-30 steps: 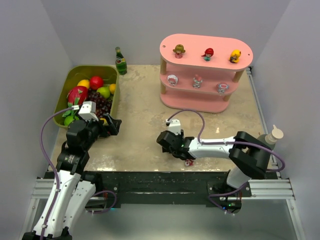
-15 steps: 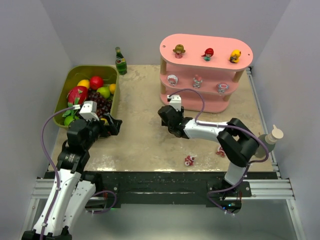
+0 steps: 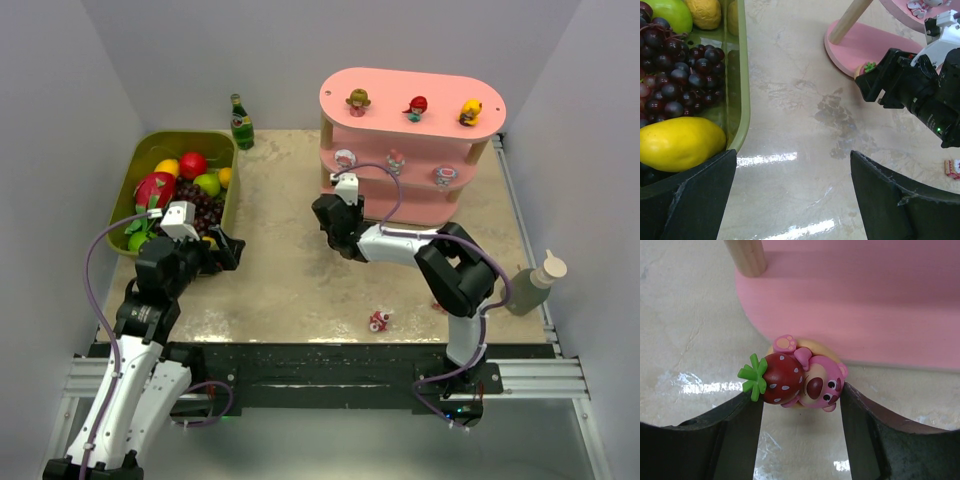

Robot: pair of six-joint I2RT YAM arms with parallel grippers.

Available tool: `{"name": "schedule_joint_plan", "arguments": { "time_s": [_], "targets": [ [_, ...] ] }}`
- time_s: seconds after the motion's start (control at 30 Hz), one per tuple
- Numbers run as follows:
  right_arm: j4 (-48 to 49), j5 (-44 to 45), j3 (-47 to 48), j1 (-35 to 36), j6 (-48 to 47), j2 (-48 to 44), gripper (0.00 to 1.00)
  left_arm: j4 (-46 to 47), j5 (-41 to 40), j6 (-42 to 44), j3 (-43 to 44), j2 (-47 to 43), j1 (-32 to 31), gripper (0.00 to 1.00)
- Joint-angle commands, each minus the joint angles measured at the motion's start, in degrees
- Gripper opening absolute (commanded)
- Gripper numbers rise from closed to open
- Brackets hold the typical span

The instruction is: Place and organize the plastic toys onto the shelf

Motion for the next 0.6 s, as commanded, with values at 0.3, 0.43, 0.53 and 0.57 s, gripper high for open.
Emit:
{"name": "schedule_joint_plan", "arguments": {
  "time_s": [0.3,0.43,0.53,0.57],
  "targets": [
    [6.83,5.18,4.30,-1.51,-2.22,2.61,0.36,0.35,0.38,-0.20,-0.37,0.22,0.35,1.00],
    [8.50,5.44,4.47,-1.43,-4.06,3.58,0.38,0.35,0.30,-0.20,-0.37,0.22,0.35,1.00],
    [8.68,6.40,4.74,-1.42,-4.50,4.28,0.40,0.35,0.38,-0.20,-0.37,0.31,0.35,1.00],
    [8.94,6.41,4.74,-1.60,-4.68,4.55,0.41,0.35,0.38,-0.11,-0.37,0.31,0.35,1.00]
  ]
}}
